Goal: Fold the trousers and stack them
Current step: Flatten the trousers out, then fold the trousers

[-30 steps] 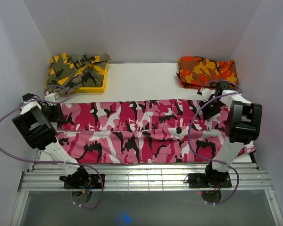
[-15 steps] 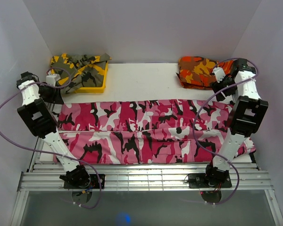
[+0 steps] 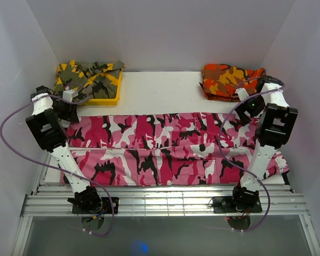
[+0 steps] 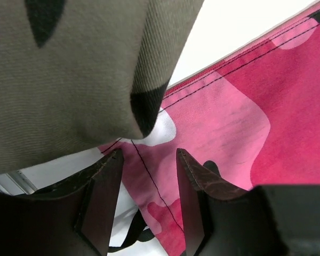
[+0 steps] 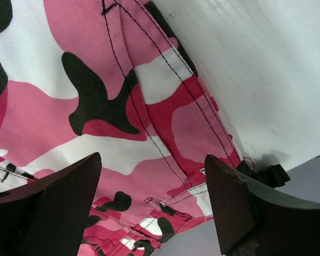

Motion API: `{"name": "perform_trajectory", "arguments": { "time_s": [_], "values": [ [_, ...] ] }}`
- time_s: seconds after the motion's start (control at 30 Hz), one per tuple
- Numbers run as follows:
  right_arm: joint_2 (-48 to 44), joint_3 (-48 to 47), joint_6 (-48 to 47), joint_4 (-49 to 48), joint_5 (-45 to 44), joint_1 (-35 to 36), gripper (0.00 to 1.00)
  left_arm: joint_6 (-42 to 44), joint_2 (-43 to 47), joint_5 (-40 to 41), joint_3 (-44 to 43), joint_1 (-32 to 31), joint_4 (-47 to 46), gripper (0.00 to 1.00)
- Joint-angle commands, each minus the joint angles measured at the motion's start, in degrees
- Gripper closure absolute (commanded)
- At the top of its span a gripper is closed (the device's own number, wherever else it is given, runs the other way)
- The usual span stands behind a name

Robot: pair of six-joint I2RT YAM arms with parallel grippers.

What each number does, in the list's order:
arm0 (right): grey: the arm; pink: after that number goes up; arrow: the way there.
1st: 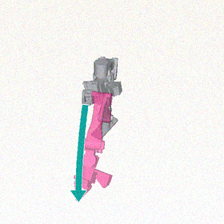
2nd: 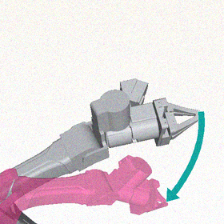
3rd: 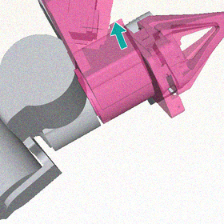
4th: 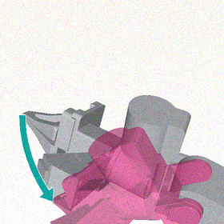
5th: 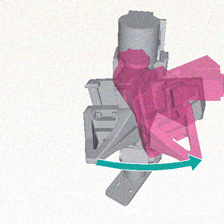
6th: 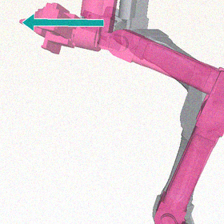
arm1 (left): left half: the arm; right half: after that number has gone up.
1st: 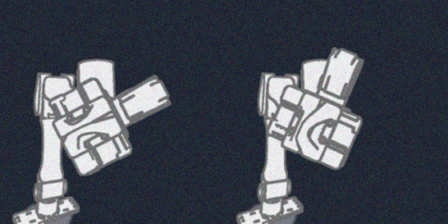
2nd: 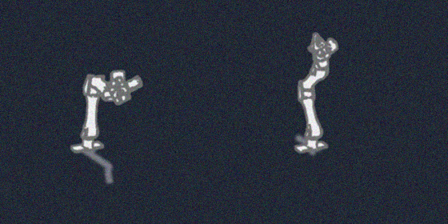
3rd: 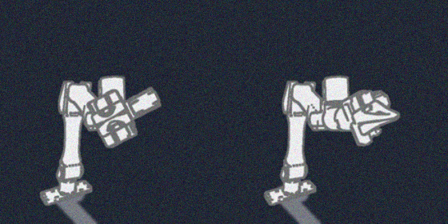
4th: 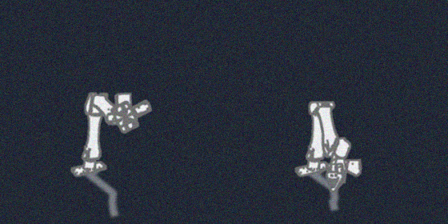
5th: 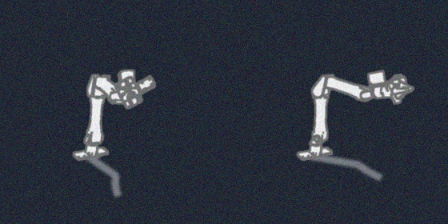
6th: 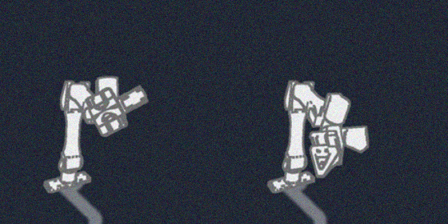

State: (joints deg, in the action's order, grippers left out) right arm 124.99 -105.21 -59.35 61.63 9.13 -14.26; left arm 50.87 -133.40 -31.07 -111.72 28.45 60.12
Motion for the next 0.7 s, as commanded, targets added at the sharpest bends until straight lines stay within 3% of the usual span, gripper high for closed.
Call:
{"name": "perform_trajectory", "arguments": {
  "time_s": [0.0, 0.23, 0.43, 0.67],
  "values": [
    [-1.85, -2.54, -6.12, 1.83, 0.19, -0.85, 0.17, 2.21, 1.39, 1.01, 5.00, -0.23, -2.46, 0.44],
    [0.68, -5.00, -12.62, 2.01, -1.48, -1.47, 0.23, 2.92, 7.28, 1.18, 13.36, -0.23, -4.65, 0.44],
    [4.56, -10.63, -13.42, 0.69, -2.09, -1.65, 0.25, 0.90, 10.00, 1.37, 17.41, -0.32, -7.20, 0.44],
    [7.99, -9.05, -15.26, -2.21, -3.76, -2.35, 0.26, -0.51, 11.94, 1.28, 18.73, -0.15, -8.17, 0.44]
  ]
}}
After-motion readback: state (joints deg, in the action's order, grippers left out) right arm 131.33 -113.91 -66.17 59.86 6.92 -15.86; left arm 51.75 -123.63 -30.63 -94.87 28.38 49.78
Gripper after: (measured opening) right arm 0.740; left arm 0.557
